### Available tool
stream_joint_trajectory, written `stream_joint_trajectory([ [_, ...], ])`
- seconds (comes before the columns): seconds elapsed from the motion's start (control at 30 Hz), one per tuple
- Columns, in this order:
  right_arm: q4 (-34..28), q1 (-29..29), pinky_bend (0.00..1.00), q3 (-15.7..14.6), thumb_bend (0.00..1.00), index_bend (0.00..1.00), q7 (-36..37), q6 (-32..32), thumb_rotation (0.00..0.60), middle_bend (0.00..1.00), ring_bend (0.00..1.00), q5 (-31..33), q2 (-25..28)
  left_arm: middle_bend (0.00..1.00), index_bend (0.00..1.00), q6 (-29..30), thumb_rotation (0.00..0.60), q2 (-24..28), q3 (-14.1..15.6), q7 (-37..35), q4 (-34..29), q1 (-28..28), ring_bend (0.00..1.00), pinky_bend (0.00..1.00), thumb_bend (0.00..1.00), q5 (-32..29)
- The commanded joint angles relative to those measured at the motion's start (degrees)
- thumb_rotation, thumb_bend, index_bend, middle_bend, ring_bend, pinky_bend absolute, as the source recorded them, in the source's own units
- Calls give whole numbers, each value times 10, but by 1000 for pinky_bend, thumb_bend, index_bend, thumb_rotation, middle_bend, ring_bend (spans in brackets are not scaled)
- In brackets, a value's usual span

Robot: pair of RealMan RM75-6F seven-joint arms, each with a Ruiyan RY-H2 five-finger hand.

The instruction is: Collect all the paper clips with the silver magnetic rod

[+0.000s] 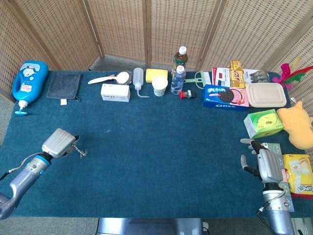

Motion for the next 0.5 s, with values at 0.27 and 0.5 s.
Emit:
stream_joint_trajectory([
  [0.27, -4, 0, 393, 2, 509, 297, -4, 1, 600, 333, 348, 3, 0, 732, 680, -17, 600, -20, -2, -5, 23, -8, 786, 732, 679, -5],
  [0.5, -6, -1, 393, 3, 509, 297, -9, 3, 600, 334, 348, 6, 2, 732, 680, -21, 600, -27, -2, -7, 31, -11, 786, 732, 679, -4],
])
